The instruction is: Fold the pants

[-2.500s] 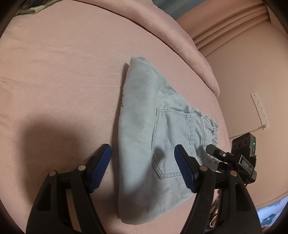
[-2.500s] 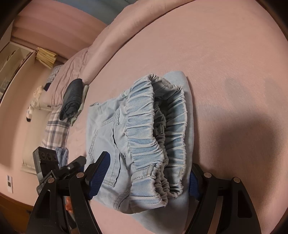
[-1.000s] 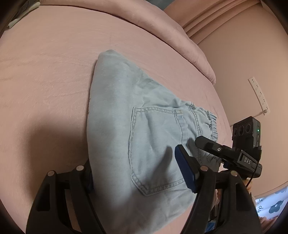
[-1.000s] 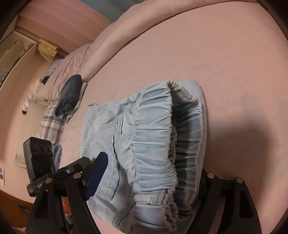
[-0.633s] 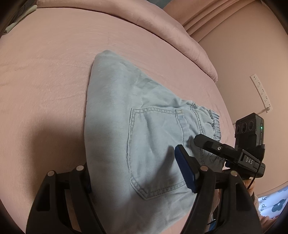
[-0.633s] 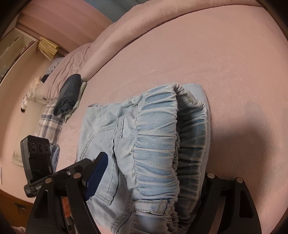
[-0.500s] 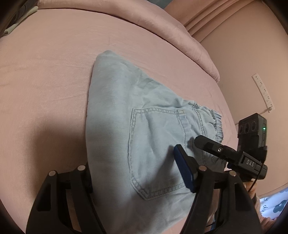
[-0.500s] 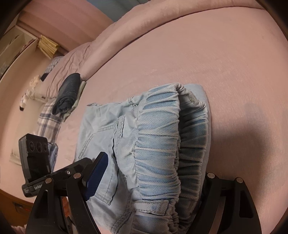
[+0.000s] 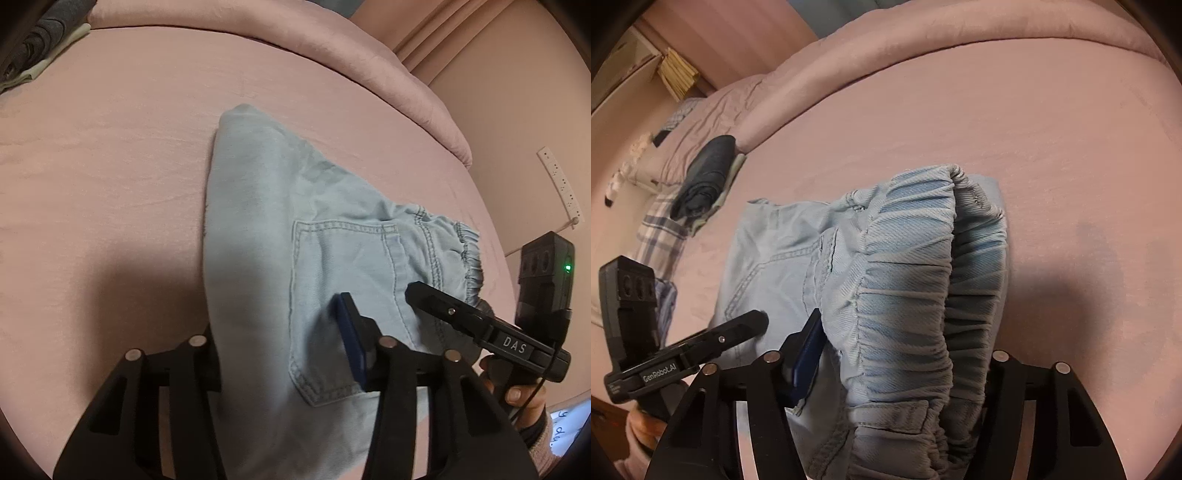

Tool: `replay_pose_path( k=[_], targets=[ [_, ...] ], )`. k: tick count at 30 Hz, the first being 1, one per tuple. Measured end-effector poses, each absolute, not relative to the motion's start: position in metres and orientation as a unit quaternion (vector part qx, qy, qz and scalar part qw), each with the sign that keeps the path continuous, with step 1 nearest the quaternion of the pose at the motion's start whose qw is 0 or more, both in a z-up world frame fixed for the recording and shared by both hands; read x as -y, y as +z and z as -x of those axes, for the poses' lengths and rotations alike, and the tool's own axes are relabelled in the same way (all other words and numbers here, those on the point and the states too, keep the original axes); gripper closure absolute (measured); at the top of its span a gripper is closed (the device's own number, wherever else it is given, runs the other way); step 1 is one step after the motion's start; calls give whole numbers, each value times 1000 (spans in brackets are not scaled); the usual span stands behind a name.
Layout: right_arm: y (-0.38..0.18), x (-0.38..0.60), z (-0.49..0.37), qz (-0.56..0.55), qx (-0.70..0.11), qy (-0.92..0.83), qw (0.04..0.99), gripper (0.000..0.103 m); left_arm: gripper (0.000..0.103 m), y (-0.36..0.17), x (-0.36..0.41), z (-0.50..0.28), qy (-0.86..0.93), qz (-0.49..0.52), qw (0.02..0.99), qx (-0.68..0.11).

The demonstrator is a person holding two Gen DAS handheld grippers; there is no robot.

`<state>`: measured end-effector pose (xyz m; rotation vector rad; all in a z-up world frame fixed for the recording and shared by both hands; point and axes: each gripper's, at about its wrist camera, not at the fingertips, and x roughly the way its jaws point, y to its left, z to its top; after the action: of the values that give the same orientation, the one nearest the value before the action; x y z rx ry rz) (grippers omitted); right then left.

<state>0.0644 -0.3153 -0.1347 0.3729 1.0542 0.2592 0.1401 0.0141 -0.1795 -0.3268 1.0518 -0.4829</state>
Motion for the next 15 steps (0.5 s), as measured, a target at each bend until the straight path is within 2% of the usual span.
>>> replay_pose_path(
  k=[9, 15],
  targets=[
    [-122, 300, -54, -130, -486, 93, 859, 48, 67, -177, -13, -135, -213, 139, 834, -490],
    [-111, 292, -48, -98, -472, 85, 872, 52, 78, -176, -13, -133, -206, 136, 839, -484]
  ],
)
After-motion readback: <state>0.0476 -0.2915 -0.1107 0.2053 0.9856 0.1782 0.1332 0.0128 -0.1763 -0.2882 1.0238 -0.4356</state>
